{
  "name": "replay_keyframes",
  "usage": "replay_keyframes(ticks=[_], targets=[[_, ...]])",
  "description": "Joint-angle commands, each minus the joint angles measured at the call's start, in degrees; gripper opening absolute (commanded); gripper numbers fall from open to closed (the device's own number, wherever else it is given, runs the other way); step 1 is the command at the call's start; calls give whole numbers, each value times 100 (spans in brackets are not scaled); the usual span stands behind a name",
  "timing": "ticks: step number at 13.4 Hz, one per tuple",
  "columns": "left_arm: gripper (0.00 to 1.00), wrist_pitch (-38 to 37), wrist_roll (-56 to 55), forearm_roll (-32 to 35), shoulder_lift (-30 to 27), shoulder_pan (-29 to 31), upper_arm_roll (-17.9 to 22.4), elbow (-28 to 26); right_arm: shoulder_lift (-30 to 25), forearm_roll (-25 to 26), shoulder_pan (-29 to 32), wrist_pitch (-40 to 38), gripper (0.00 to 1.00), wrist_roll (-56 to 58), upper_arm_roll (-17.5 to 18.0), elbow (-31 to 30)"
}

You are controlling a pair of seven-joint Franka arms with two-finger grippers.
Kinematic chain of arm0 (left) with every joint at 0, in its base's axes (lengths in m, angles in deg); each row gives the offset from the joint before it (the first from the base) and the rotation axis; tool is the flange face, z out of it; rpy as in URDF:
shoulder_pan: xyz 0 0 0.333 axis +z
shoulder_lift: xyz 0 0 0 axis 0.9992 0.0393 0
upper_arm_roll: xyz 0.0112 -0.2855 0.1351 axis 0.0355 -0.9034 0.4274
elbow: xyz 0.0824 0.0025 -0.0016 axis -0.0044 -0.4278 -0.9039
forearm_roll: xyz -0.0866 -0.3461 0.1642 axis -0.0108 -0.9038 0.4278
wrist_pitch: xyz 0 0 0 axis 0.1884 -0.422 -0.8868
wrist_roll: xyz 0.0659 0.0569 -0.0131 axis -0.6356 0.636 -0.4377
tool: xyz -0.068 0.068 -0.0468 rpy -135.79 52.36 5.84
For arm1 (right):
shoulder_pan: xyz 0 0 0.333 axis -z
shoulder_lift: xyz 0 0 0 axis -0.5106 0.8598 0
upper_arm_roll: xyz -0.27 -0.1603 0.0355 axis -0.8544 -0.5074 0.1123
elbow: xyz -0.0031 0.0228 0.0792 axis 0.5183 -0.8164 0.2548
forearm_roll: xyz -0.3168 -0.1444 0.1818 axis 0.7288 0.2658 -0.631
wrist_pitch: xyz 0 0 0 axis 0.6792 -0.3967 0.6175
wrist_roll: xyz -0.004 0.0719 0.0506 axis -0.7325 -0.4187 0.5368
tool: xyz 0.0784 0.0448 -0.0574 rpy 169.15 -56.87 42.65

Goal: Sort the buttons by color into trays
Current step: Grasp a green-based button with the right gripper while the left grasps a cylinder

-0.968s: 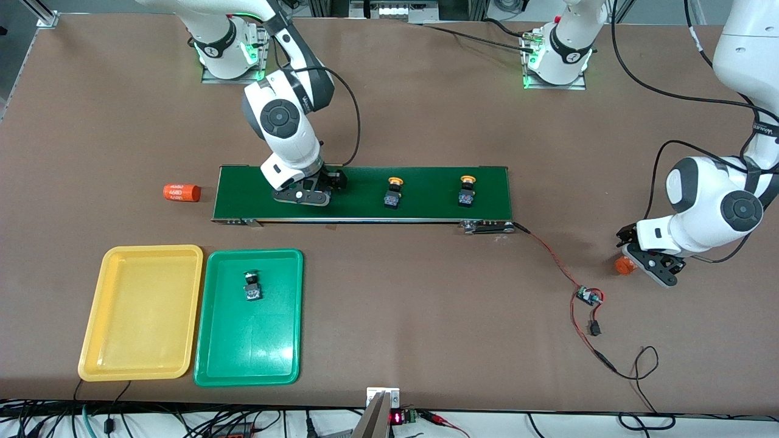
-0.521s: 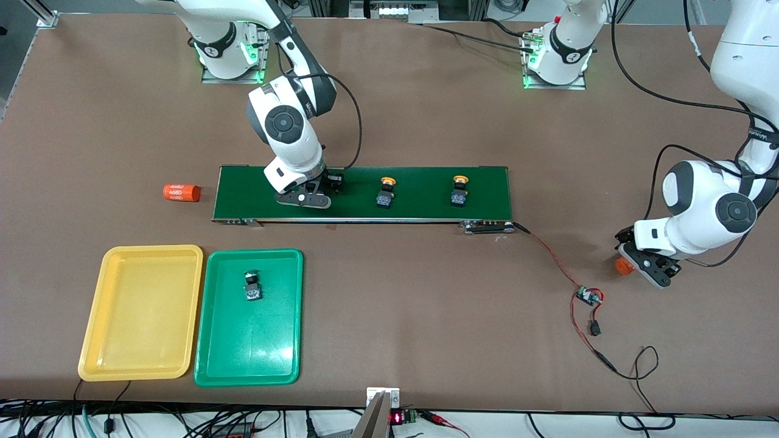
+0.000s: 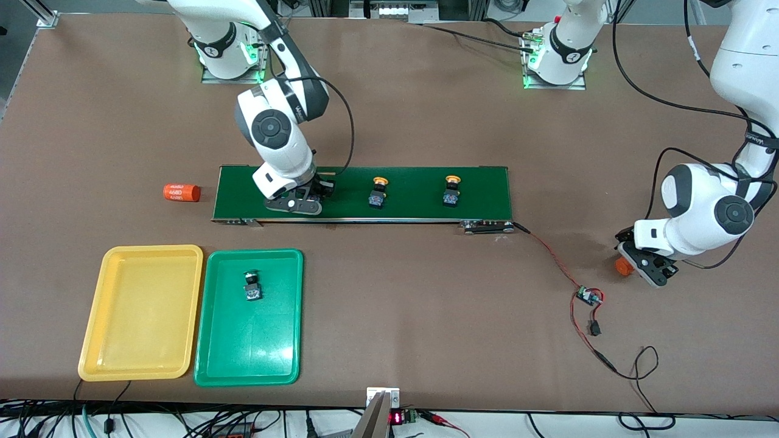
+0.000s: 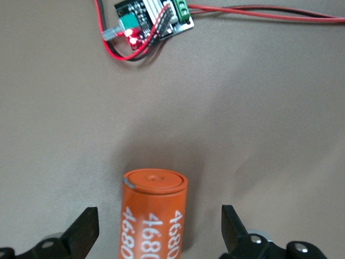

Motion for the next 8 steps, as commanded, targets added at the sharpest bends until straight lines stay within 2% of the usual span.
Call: replay_keyframes(ticks=[1,2,5,6,7,8], targets=[[88,-1,108,99,90,68,-55,29,-10,-2,316,-788,2,483,24,1034],[75,-1,117,107,107,68,-55,29,121,51,456,-781,2,764,24,1316],[19,-36,108,107,81,68,-55,47,1217,60,869,-737,3,1494,-3,2667],[7,-54,91,107,55,59,-64,47,1525,43,1054,-667,3,1687,-3,2889],[0,-115,91,116,-6,59,-64,47,1798,43,1195,-440,3,1863,-3,3092],[0,-246,91,116,-111,24,-64,38,1949,43,1222,-229,4,1917,-3,3155]])
